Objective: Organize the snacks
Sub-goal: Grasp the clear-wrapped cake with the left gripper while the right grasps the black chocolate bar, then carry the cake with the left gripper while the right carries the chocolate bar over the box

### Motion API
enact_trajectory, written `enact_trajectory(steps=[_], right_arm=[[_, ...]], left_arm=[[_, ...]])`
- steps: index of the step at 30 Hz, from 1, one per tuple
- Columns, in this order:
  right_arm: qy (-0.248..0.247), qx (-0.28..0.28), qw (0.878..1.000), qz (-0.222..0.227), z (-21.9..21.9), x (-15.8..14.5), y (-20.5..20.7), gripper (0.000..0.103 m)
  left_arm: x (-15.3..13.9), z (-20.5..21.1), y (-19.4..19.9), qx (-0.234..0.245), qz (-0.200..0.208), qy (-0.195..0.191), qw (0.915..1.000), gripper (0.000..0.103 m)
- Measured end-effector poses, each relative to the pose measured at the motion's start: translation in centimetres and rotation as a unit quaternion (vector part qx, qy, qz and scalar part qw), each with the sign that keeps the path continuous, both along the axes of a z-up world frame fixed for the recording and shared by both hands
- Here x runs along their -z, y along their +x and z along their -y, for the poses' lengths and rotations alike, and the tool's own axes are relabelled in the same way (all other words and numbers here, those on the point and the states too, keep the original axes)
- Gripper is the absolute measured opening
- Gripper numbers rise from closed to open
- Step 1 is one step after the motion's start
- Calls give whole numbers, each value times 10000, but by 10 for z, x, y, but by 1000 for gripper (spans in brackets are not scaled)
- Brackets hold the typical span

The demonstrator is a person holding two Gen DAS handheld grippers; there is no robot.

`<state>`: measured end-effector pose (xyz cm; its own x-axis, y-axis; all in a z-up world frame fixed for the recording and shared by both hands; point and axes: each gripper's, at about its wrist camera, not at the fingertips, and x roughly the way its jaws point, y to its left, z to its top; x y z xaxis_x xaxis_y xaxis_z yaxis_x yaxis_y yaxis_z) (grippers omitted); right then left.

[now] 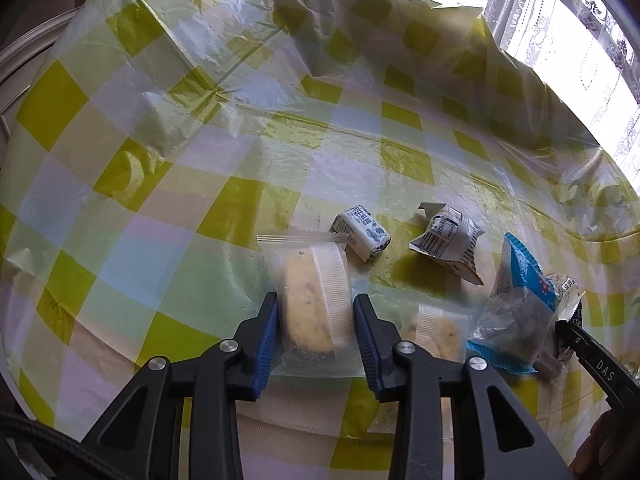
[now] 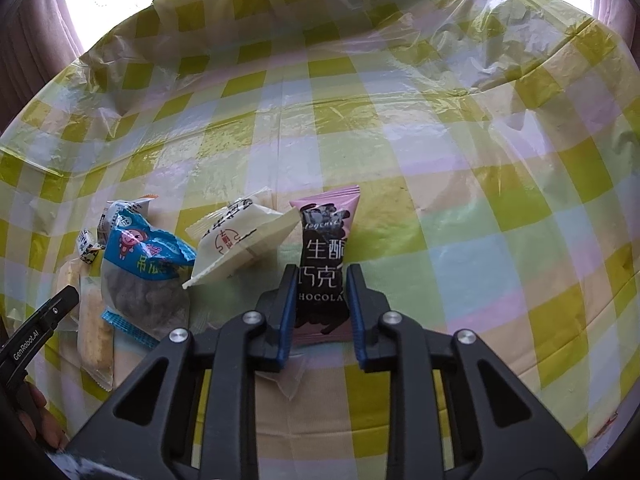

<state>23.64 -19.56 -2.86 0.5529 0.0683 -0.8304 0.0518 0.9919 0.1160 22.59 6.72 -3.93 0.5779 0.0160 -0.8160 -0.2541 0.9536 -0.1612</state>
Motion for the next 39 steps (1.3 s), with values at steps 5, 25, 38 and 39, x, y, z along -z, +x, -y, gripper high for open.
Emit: enact_trajectory(steps=[5, 25, 38, 39], right_arm=[[17, 132, 9999, 92, 9, -2, -5, 25], [84, 33, 9989, 452, 17, -34, -50, 25], [232, -84, 9987, 438, 38, -48, -92, 25], [239, -101, 9987, 435, 40, -49, -97, 25]], left_arm=[[-6, -6, -6, -117, 218, -131, 9996, 38], [-43, 26, -31, 175, 890, -12, 9959, 38], [-69, 108, -73, 1168, 1022, 67, 9879, 38], [-70, 113, -76, 1247, 1021, 55, 9869, 38]])
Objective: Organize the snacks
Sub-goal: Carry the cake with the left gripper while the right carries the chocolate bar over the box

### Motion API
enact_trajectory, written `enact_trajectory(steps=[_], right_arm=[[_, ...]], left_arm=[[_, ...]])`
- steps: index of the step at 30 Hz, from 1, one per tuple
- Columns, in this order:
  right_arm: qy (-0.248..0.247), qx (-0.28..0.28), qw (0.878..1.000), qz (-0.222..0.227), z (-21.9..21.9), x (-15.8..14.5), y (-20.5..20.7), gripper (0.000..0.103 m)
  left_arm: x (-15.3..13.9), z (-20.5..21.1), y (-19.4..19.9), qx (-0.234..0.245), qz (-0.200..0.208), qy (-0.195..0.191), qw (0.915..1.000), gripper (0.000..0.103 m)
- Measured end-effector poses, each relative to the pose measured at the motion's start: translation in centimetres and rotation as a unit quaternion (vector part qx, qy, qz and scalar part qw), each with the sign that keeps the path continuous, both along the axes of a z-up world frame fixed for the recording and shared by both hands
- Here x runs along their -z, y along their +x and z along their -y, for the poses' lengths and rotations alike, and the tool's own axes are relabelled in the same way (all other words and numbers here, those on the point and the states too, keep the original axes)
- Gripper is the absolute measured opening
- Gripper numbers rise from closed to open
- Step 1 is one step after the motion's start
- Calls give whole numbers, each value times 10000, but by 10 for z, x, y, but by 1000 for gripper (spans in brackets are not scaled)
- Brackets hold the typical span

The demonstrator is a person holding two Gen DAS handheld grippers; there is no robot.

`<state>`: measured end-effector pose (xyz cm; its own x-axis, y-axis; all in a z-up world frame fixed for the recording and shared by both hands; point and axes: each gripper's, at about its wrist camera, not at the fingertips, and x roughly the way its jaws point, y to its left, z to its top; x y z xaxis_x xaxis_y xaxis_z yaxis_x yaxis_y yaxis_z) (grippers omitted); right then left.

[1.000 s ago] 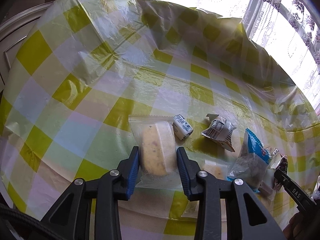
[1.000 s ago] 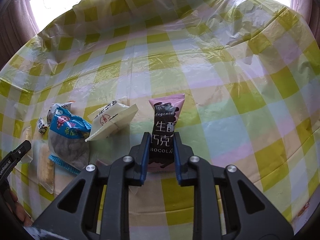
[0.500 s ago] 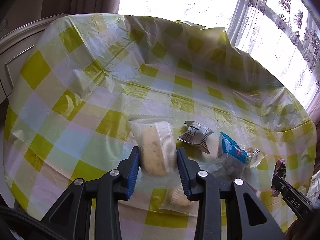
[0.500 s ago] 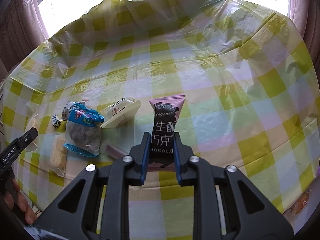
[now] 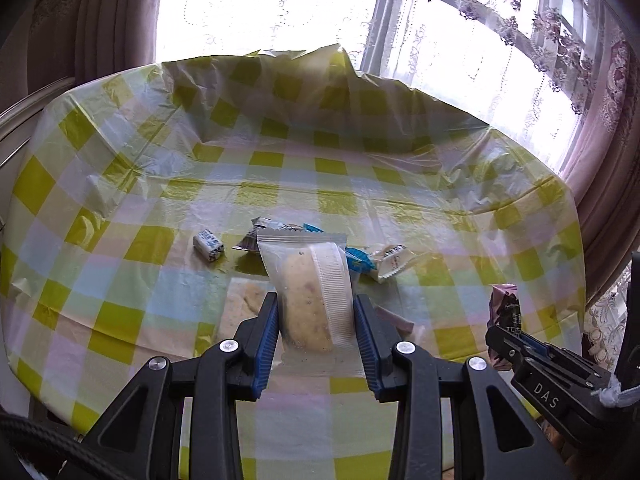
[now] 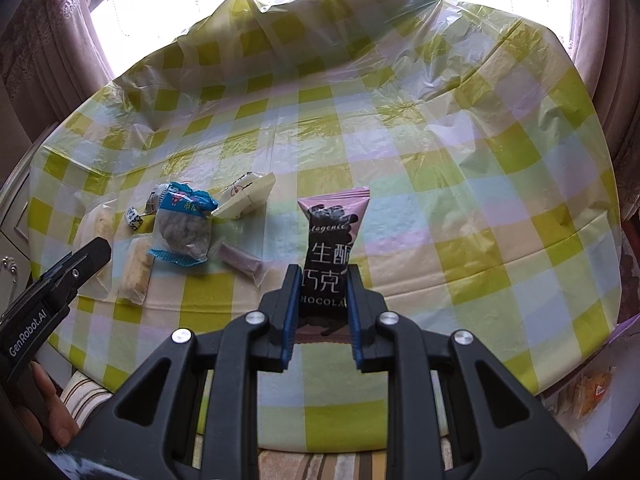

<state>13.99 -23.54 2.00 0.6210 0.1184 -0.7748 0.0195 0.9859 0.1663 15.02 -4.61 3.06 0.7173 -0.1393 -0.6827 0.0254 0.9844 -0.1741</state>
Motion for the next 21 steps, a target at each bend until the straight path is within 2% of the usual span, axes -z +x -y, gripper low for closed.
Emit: enact_trajectory(steps=[10, 21], right_arm=[[86, 196, 9998, 4, 42, -13, -46, 25], [88, 646, 9978, 72, 103, -25, -91, 25]], left_arm=[[-9, 54, -28, 762, -45, -14, 9971, 38], [-14, 117, -55, 1572, -220, -32, 9873, 38]])
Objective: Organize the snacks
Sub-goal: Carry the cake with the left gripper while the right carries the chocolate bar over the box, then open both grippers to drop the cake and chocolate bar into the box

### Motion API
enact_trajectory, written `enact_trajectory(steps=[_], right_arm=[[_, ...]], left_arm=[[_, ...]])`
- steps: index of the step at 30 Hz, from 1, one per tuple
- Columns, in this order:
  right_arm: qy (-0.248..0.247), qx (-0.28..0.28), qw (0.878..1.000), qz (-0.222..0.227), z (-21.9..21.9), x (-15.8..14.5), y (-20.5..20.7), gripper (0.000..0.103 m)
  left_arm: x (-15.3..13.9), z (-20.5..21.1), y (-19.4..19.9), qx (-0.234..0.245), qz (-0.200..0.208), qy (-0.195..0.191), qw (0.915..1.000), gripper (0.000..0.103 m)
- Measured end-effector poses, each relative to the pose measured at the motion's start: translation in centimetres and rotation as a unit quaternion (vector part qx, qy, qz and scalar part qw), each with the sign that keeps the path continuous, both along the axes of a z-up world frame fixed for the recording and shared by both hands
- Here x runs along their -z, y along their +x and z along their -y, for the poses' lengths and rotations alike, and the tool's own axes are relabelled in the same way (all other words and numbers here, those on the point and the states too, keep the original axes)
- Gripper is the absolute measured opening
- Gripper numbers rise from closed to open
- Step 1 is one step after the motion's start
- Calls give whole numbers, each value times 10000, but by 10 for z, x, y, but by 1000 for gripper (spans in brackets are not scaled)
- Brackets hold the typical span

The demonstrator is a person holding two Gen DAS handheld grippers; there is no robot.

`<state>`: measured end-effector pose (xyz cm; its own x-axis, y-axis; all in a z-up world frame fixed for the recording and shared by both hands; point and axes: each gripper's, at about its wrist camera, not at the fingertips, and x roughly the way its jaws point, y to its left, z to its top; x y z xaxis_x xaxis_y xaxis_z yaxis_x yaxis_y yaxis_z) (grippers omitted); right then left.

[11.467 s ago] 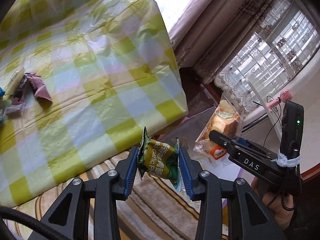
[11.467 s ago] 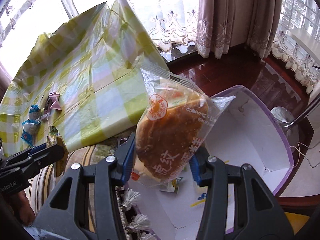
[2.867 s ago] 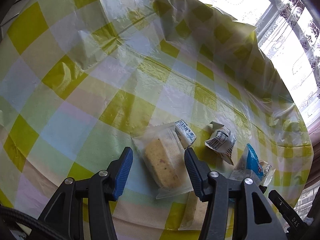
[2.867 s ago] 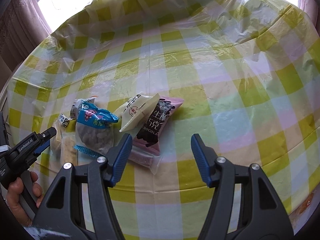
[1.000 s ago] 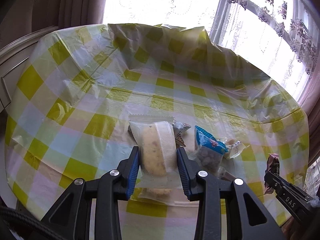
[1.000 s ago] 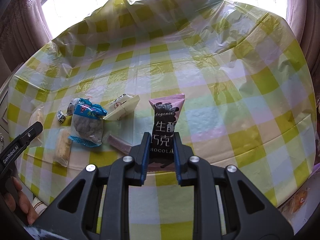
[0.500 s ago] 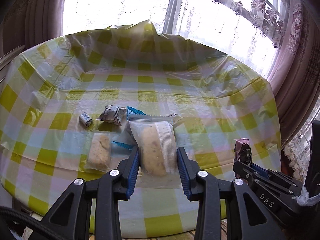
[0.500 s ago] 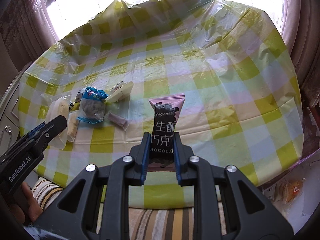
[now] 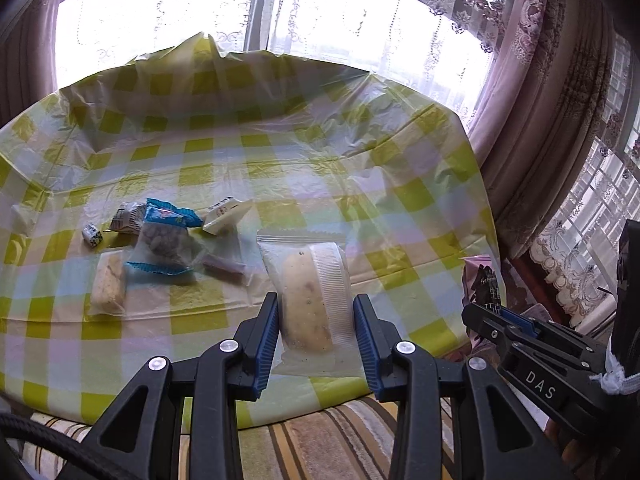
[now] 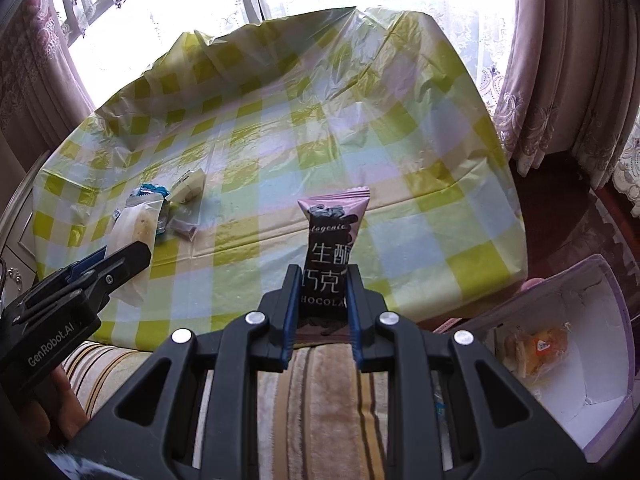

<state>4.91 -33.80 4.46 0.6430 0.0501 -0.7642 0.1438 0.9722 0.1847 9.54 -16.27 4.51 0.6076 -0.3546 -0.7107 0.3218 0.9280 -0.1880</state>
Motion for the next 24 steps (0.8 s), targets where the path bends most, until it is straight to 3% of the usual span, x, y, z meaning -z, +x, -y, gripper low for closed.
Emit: enact_trajectory(steps=[10, 24], right_arm=[[-165, 715, 9973, -37, 70, 1, -45, 25], [-425, 1700, 9843, -212, 147, 7, -81, 26]], left_arm=[[1, 72, -22, 1208, -285, -129, 9922, 38], [5, 151, -57, 2609, -723, -424, 9617, 38]])
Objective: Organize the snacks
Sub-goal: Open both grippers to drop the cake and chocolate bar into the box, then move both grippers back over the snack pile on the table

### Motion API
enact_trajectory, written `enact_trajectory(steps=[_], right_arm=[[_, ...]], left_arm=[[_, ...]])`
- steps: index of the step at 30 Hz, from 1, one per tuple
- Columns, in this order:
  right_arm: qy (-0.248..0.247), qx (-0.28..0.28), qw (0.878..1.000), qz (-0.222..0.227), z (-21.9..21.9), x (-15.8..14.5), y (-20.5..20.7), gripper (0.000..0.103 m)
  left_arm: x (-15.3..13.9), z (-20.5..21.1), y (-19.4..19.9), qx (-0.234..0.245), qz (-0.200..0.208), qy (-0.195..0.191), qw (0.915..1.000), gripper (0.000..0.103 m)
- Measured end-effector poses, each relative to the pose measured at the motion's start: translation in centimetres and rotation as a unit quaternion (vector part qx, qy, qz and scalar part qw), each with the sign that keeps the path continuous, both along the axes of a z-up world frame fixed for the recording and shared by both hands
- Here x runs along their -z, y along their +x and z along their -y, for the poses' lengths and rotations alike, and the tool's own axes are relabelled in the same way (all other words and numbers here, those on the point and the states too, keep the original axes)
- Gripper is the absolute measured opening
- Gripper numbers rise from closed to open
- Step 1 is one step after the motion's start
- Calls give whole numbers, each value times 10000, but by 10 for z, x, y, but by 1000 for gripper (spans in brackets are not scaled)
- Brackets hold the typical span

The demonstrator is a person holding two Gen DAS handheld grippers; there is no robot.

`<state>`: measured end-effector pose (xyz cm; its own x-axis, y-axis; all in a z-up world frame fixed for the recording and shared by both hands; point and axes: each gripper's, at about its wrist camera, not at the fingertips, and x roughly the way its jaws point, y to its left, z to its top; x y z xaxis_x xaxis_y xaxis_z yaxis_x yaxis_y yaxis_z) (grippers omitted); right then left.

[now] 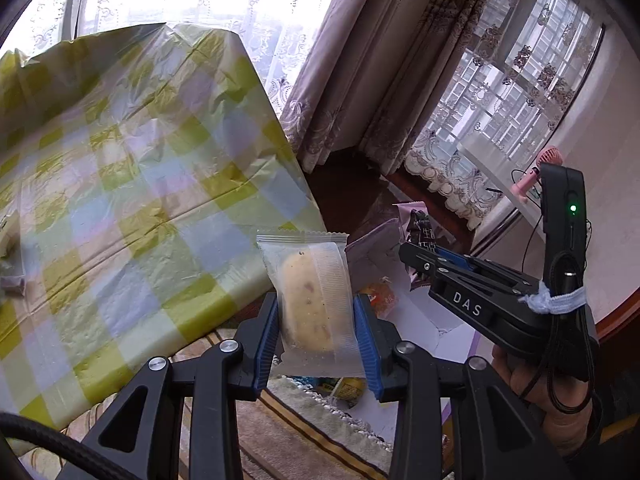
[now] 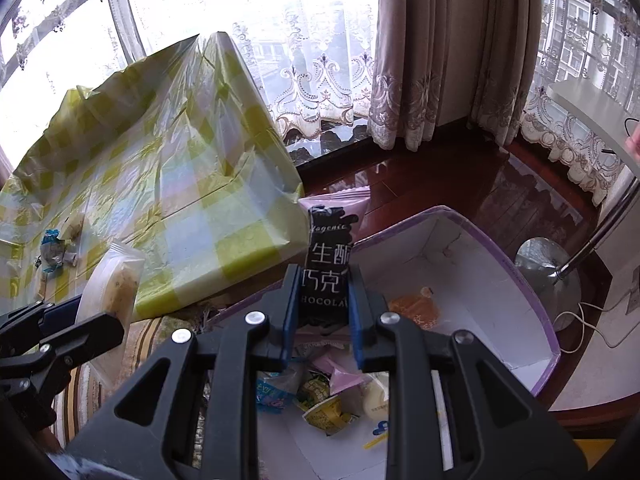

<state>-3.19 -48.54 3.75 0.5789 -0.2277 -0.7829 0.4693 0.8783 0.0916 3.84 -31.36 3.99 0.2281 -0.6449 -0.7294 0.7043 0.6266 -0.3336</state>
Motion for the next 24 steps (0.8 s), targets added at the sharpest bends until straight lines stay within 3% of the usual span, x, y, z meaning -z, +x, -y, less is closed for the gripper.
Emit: enact_trajectory(steps=[5, 6, 7, 9, 24], right_arm=[[-35, 265, 9996, -30, 13, 1, -5, 29], [-22, 307, 9995, -30, 15, 0, -6, 38], [-22, 339, 9994, -21, 16, 0, -6, 55], [-94, 396, 9992, 64, 16, -3, -6, 72], [-146, 429, 9987, 242, 7, -7, -3, 80]], left_arm=[[0, 11, -5, 276, -195, -171, 9993, 43], [1, 13, -5, 293, -237, -181, 9991, 45], [1, 13, -5, 291, -252, -193, 9991, 50], [1, 12, -5, 238, -244, -186, 9992, 52], [2, -1, 5, -103, -189, -168, 9996, 52]])
